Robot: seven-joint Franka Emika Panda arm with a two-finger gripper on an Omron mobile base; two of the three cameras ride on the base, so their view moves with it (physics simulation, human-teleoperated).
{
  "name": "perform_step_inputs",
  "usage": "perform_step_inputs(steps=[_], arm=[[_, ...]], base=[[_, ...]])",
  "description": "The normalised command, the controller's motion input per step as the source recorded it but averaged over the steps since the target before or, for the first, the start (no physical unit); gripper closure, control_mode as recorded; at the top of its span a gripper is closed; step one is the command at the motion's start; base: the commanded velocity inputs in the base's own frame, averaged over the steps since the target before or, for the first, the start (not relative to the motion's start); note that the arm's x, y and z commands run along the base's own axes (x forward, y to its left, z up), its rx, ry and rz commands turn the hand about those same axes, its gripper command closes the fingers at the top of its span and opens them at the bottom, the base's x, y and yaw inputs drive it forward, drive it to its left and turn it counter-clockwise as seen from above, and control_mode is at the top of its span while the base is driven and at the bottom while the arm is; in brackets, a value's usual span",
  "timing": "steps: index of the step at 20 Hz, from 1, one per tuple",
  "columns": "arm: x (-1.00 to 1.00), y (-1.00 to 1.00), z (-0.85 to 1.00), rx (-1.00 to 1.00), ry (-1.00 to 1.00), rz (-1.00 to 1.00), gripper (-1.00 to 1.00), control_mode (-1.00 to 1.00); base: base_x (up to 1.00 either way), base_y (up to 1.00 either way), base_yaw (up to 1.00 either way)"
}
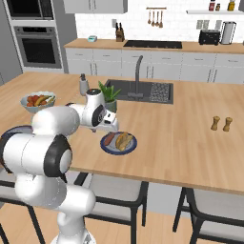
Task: Place one bun and one sausage from the bowl on each plate.
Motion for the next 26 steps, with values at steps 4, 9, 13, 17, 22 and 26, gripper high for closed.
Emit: perform_step_inputs(steps=[4,9,13,17,22,26], arm=[[-0.98,0.01,0.68,0.00,0.00,0.00,-1.00,-1.00],[-0.97,0.00,0.76,0.00,0.00,0.00,-1.00,-1.00],[-0.75,0.04,0.79,0.00,0.00,0.00,-1.00,-1.00],[-0.71,0.00,0.42,0.00,0.00,0.00,-1.00,-1.00],[-0.44,0.00,0.31,0.00,0.00,0.00,-1.00,1.00],[0.00,0.00,0.00,0.00,0.00,0.00,-1.00,1.00]], base=[[0.00,0.00,0.00],[0.00,0.00,0.00],[0.00,0.00,0.00],[0.00,0.00,0.00],[-0.09,0.00,0.00],[-0.76,-0.43,0.00]])
